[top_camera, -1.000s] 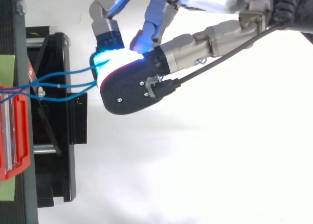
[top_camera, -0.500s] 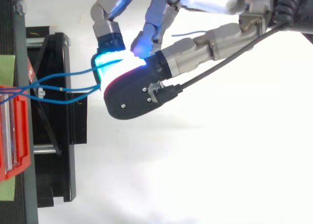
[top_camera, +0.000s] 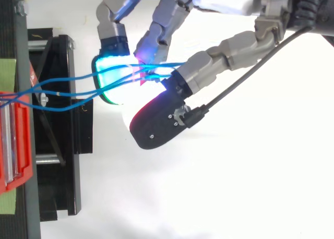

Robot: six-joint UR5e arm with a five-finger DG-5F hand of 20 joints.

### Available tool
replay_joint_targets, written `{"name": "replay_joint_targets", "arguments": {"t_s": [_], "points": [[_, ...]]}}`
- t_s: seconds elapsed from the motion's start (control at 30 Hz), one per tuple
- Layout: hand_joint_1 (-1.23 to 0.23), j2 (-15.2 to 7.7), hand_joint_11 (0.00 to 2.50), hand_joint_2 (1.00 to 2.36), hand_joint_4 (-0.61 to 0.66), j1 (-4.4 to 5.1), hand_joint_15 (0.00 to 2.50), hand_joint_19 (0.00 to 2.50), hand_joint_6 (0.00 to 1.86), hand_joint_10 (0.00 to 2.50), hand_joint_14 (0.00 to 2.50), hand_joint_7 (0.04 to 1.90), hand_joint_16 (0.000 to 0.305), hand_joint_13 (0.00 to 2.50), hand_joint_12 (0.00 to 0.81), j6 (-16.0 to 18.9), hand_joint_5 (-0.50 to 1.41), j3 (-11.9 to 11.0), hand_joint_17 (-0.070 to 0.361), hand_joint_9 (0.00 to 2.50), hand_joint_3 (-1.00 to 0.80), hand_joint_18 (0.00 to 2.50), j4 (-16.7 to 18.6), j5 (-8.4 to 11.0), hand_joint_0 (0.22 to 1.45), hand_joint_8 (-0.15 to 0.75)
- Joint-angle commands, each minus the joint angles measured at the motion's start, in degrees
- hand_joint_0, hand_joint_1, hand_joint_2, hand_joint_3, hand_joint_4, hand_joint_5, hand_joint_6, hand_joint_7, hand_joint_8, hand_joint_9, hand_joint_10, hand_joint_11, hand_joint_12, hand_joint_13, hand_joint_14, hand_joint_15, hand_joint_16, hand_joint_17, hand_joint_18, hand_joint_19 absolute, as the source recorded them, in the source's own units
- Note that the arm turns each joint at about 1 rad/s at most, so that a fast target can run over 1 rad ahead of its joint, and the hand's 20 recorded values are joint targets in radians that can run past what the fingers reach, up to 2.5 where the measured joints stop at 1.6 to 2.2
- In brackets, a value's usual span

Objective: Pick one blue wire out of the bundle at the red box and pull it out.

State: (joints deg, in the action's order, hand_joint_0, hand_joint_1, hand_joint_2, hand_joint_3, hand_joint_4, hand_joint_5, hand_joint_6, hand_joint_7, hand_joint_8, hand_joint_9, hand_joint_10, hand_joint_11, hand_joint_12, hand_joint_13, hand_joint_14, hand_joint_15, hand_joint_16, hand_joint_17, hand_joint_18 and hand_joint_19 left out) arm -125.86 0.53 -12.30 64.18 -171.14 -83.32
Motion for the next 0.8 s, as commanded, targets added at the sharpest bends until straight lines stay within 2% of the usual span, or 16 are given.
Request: {"name": "replay_joint_targets", "arguments": {"t_s": [0.0, 0.13, 0.2, 0.43, 0.77], "points": [[-0.7, 0.0, 0.8, 1.0, 0.18, 0.0, 0.63, 0.63, 0.91, 0.02, 0.02, 1.04, 0.061, 0.94, 0.456, 0.0, -0.13, -0.02, 0.137, 1.11, -0.5, 0.88, -0.34, 0.0, 0.48, 0.379], [-0.57, 0.0, 0.8, 1.0, 0.18, 0.0, 0.64, 0.65, 0.9, 0.02, 0.02, 1.1, 0.059, 0.98, 0.455, 0.0, -0.12, -0.02, 0.133, 1.18, -0.5, 0.89, -0.78, -0.26, 0.5, 0.379], [-0.55, 0.0, 0.81, 1.0, 0.18, 0.0, 0.64, 0.66, 0.9, 0.02, 0.02, 1.12, 0.056, 0.99, 0.441, 0.0, -0.11, 0.07, 0.127, 1.21, -0.5, 0.89, -0.78, -0.44, 0.53, 0.382], [-0.63, 0.0, 0.83, 1.01, 0.17, 0.0, 0.65, 0.66, 0.9, 0.02, 0.02, 1.17, 0.053, 1.02, 0.432, 0.0, -0.09, -0.02, 0.12, 1.26, -0.36, 0.91, -0.78, -0.44, 0.58, 0.377], [-0.76, 0.0, 0.84, 1.01, 0.19, 0.0, 0.66, 0.64, 0.9, 0.02, 0.02, 1.2, 0.052, 1.04, 0.427, 0.0, -0.09, -0.02, 0.117, 1.26, -0.31, 0.94, -0.78, -0.44, 0.61, 0.383]]}}
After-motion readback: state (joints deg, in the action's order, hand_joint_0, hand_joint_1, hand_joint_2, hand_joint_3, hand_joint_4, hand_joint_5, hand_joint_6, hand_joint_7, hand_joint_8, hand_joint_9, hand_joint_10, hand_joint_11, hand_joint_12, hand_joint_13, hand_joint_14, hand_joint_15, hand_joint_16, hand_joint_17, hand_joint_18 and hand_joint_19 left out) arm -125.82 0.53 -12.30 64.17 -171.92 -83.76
